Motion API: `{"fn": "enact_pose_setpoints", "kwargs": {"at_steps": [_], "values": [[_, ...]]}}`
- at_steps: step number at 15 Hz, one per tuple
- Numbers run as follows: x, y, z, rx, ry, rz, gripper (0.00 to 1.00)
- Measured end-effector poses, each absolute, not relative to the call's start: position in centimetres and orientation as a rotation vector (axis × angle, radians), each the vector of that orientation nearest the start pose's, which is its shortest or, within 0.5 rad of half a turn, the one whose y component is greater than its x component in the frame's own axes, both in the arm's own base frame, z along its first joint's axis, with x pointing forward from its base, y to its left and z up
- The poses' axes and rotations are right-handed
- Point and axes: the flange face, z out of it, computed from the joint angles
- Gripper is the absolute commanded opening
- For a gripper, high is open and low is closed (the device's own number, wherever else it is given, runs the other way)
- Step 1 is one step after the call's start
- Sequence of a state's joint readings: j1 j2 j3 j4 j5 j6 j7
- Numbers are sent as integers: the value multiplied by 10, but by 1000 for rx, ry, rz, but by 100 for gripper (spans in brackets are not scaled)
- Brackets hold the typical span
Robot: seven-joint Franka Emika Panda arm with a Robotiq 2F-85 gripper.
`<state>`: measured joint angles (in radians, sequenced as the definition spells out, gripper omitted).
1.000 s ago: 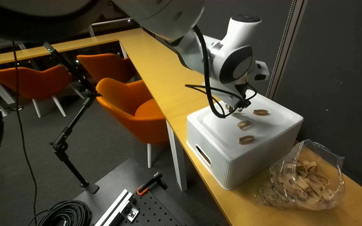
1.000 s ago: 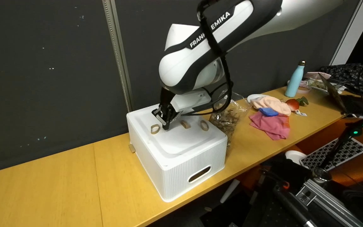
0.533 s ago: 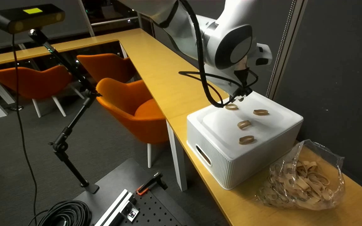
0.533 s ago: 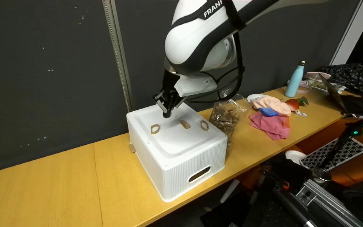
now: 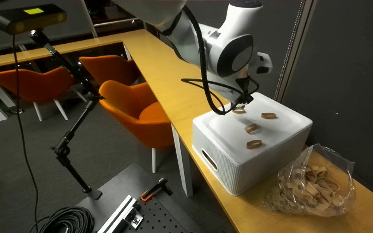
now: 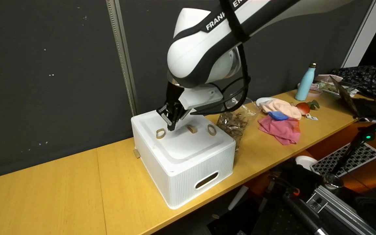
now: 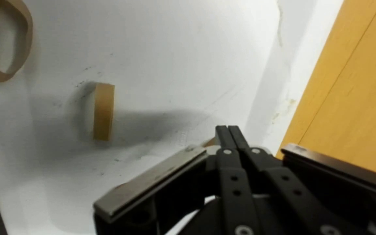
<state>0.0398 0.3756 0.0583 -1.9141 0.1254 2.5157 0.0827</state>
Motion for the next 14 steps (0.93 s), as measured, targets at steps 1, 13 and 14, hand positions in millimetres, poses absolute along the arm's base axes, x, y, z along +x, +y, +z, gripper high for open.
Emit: {"fn": "enact_pose_setpoints", "kwargs": {"at_steps": [1,13,14], "values": [[641,59,322,-2999,127,-322,0],[501,-126,391,-3032,581,-383,0],[488,-149,398,-3025,632,-394,0]]}}
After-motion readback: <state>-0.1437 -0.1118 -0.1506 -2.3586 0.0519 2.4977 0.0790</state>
